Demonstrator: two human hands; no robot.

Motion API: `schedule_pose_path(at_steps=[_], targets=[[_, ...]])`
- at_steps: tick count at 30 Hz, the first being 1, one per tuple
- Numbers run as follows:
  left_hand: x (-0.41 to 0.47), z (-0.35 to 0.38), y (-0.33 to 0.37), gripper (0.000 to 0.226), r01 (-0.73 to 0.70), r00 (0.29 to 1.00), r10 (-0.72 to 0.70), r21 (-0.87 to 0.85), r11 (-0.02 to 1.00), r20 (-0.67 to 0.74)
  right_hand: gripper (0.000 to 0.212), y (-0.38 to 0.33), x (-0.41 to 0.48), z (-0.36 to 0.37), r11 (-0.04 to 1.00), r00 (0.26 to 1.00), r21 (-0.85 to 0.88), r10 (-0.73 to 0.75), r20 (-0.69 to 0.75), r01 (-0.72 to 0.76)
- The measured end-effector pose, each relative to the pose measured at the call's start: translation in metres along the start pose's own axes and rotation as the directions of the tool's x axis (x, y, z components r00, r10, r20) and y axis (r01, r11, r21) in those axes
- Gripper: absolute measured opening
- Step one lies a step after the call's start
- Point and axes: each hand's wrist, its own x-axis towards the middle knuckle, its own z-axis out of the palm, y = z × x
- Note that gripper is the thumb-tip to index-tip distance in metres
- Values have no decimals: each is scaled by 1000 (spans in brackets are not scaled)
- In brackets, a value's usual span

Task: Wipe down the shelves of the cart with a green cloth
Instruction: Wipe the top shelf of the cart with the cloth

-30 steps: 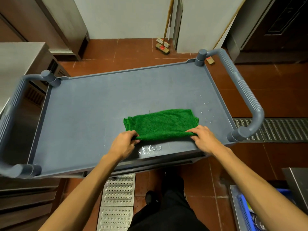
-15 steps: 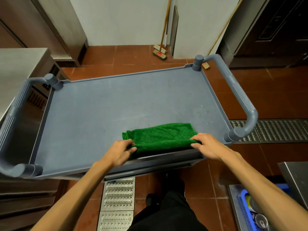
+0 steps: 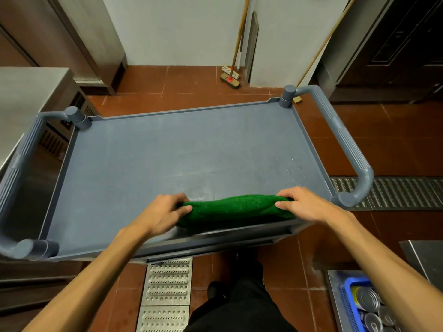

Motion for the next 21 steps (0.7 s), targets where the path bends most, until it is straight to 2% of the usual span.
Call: schedule_pose_path(at_steps=[5,11,18,21], targets=[[21,-31,9,10,-24,992,28,38,999,-122,13,-16,15,-26,995,983,-17,-103,-153,102],[57,-51,12,9,-31,966,62,123,992,-252,21,-24,57,-45,984,935,-134,-153,-321,115],[95,-33,2,19,21,965,53,278,960,-257,28,-16,109,-24,974,866,-211,-177,-467,85],[99,-16,-6,20,-2,974,66,285,958,-217,29,-12,119,-7,965,871,-223,-223,-438,135]])
